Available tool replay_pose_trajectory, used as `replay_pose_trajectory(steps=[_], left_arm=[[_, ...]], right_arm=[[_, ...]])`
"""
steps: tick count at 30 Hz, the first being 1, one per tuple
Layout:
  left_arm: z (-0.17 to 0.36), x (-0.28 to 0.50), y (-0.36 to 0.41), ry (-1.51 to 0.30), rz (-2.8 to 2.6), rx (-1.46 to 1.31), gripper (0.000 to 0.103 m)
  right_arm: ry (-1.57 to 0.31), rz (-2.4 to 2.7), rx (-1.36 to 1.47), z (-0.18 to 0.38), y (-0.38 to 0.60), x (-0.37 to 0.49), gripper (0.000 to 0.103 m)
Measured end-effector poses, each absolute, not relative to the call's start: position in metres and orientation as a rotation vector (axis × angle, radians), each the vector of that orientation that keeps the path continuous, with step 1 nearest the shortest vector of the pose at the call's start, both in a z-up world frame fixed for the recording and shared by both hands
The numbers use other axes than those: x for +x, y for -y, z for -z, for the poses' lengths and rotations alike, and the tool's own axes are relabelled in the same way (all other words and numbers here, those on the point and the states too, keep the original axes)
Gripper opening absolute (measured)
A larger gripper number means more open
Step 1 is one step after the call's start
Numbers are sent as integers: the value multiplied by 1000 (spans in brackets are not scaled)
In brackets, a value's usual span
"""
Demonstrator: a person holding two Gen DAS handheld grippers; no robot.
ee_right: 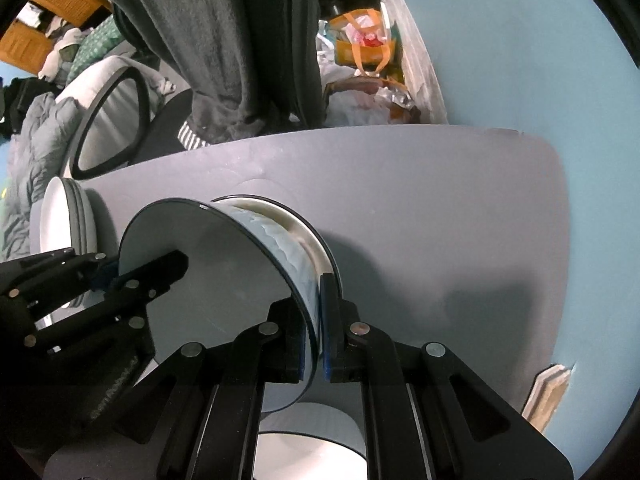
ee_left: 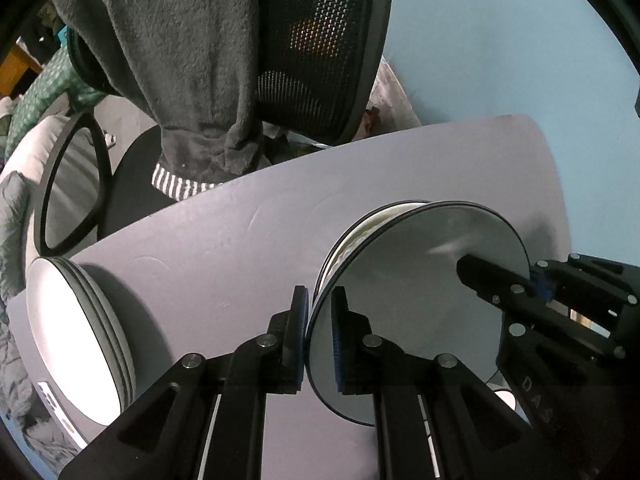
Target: Organize plates and bowls
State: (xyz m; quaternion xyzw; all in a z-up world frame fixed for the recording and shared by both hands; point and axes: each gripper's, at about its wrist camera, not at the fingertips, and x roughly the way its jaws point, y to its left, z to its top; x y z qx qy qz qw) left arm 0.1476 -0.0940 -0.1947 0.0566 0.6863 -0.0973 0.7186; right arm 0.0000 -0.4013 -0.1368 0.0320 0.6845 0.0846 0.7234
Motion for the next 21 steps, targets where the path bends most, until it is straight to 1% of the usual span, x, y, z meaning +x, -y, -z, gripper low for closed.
replay_pose_trajectory(steps=[2,4,9,11,12,16,20,21], left_arm=[[197,149,95,-1520,213,135,9],[200,149,97,-1517,208,163,15],[197,148,93,-1508,206,164,21],[191,147,91,-1494,202,165,24],[190,148,90,-1486,199,167,27],[179,147,84,-1458,190,144,27],[173,146,77,-1443,186,127,28],[172,145,76,-1441,193,116,33]], right_arm=[[-1510,-192,75,136,402,0,10],[-1514,-193,67,137,401,0,11],[-1526,-189,73,138,400,1,13],[-1530,-183,91,137,401,1,18],[-1530,-175,95,136,401,1,19],[-1528,-158,105,134,399,-2,25],[-1514,-125,128,130,401,-4,27],[-1510,-112,141,128,402,-3,29]])
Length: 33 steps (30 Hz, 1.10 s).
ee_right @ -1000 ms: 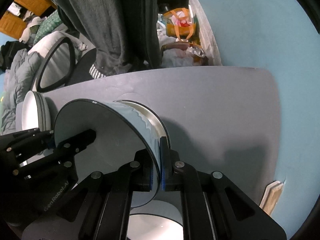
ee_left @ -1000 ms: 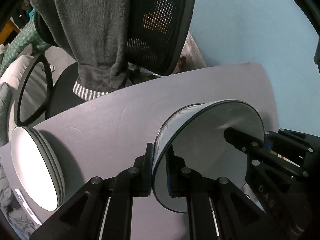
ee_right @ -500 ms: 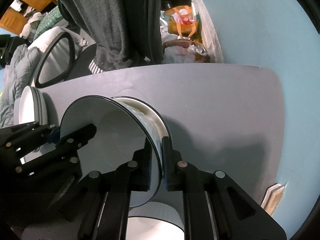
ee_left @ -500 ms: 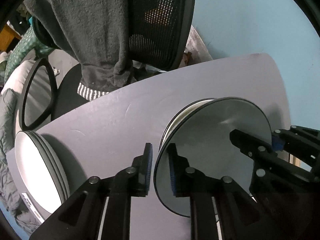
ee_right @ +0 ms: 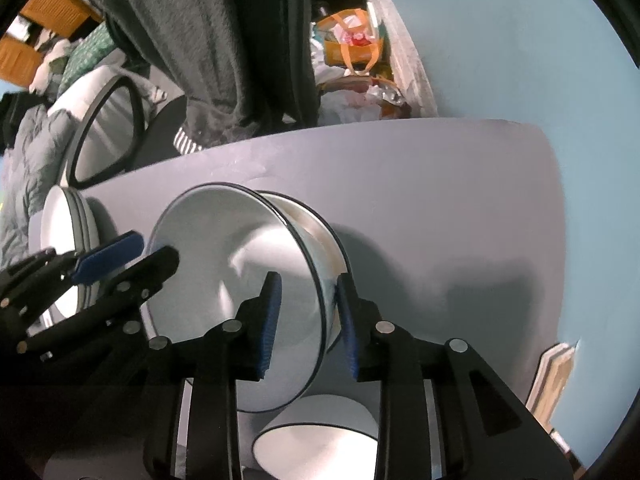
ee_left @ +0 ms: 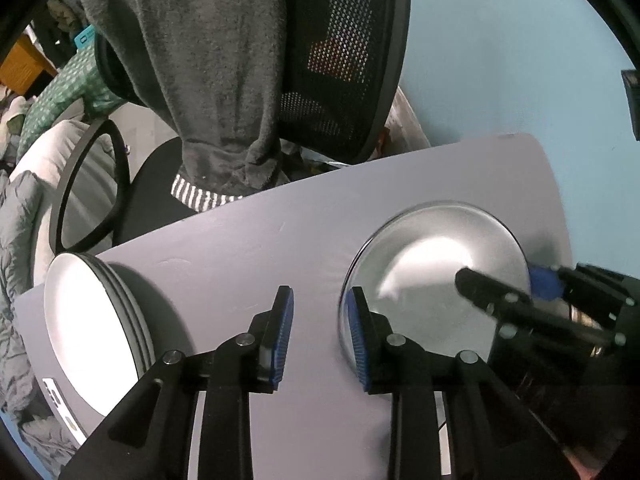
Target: Organize plates and bowls
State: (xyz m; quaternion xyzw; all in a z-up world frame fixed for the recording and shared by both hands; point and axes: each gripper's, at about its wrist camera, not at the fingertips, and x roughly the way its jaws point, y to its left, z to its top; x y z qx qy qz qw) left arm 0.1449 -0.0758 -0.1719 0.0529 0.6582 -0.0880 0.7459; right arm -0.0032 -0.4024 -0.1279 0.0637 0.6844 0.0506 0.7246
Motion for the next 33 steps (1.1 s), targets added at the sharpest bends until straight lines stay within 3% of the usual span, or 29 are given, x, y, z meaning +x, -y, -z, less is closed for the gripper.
replay_pose_trajectory(steps=[12,16,33], left_arm=[[149,126,50,-1393,179,82,36],[127,115,34,-1355,166,57,43],[49,51,31,-1162,257,124,66]], right_arm=[[-1418,-32,145,92,413,-13,38],[-1350,-14,120,66,410,-27,49],[-1182,67,79,-9,400,-90,56]])
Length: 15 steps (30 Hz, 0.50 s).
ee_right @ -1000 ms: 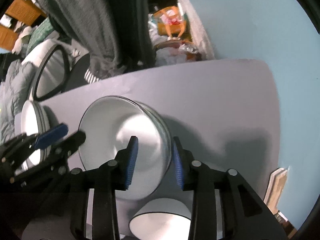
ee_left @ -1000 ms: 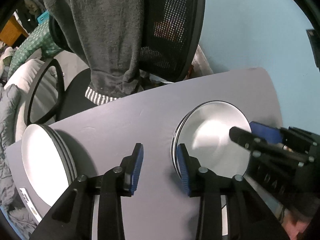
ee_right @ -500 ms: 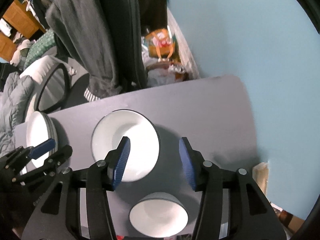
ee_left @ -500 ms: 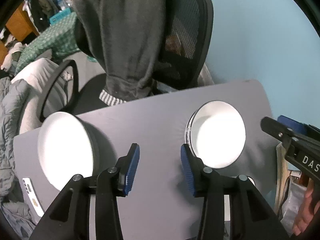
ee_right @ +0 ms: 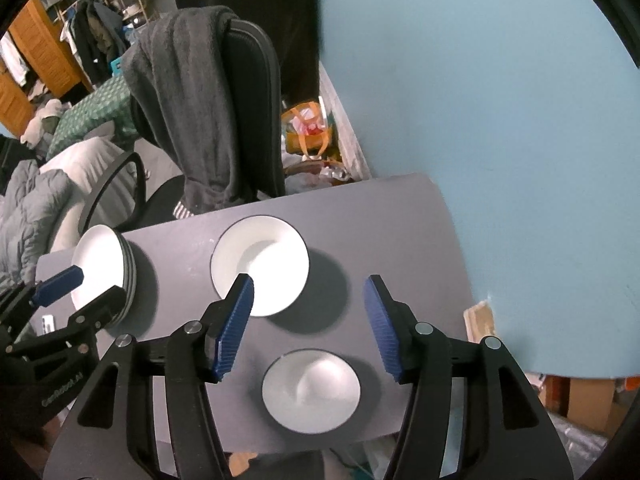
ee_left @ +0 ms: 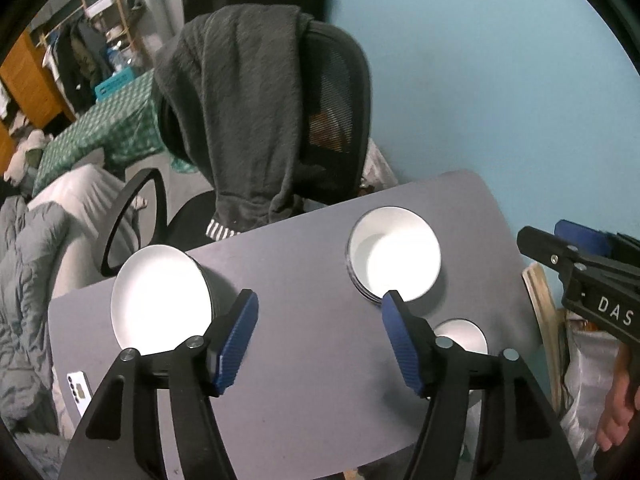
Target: Organize plates and bowls
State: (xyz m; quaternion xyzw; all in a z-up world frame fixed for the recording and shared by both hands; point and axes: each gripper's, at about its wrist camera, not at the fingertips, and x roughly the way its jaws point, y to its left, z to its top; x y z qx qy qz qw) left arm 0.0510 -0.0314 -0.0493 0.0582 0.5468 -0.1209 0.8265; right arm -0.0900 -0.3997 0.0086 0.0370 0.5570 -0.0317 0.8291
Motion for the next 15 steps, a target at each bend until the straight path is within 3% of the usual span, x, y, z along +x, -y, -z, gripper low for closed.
replay_pose_trajectory(steps=[15], left_arm=[[61,19,51,-1199,354,215,66]], right_arm=[[-1198,132,128,-5,417,-133,57]])
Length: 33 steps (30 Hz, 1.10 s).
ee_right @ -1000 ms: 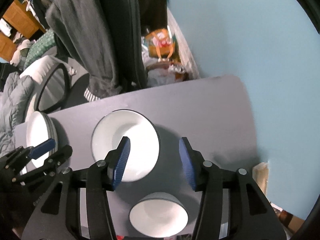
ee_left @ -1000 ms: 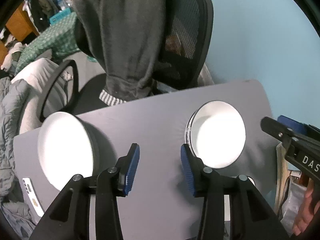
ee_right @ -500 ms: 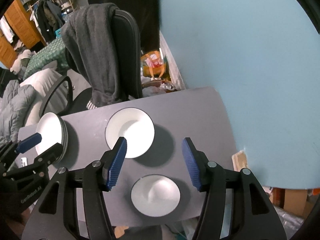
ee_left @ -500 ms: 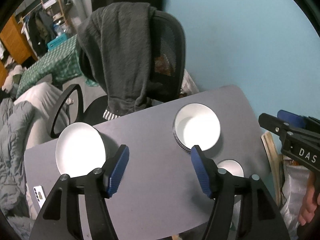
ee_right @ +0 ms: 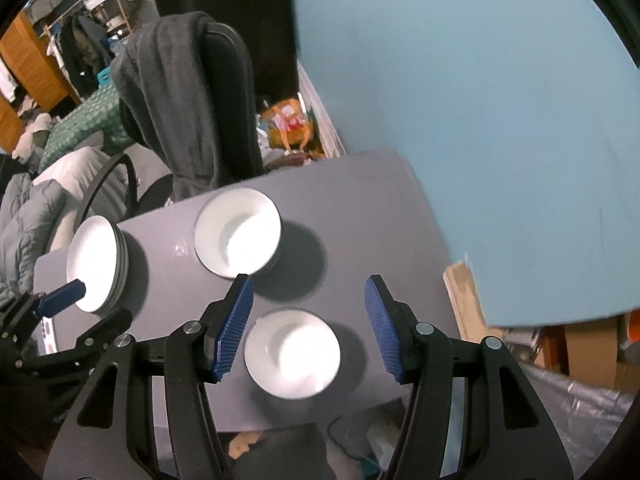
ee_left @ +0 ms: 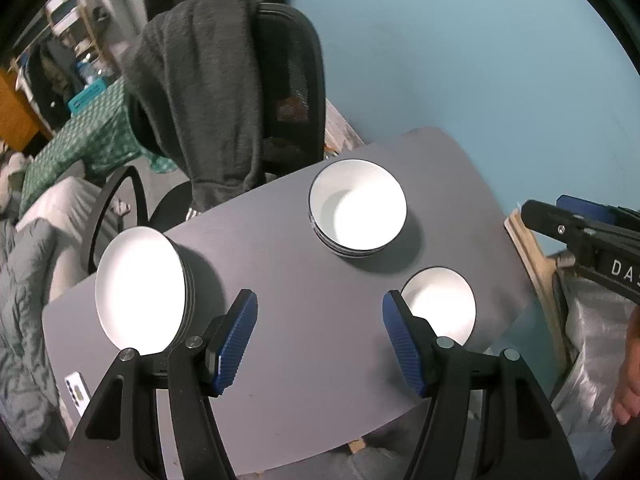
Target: Organize plates and bowls
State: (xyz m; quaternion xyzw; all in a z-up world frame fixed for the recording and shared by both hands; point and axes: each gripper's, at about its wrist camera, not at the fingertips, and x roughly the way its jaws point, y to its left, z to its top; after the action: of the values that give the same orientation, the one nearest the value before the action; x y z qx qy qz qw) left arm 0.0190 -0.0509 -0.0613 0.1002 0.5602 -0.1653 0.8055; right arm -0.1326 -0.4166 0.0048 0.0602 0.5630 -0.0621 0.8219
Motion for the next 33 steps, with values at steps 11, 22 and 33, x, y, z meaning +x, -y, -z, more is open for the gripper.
replay_pose_trajectory(steps=[11,22,33], left_arm=[[54,13,64,-1158,408,241,69],[57,10,81,-1169,458,271,69],[62,12,91,-1194,475,270,69]], right_arm=[[-1217,189,177,-2,439,-161,57],[-1216,220,231,0,454,-170,57],[-1213,229,248,1,462,-174,57]])
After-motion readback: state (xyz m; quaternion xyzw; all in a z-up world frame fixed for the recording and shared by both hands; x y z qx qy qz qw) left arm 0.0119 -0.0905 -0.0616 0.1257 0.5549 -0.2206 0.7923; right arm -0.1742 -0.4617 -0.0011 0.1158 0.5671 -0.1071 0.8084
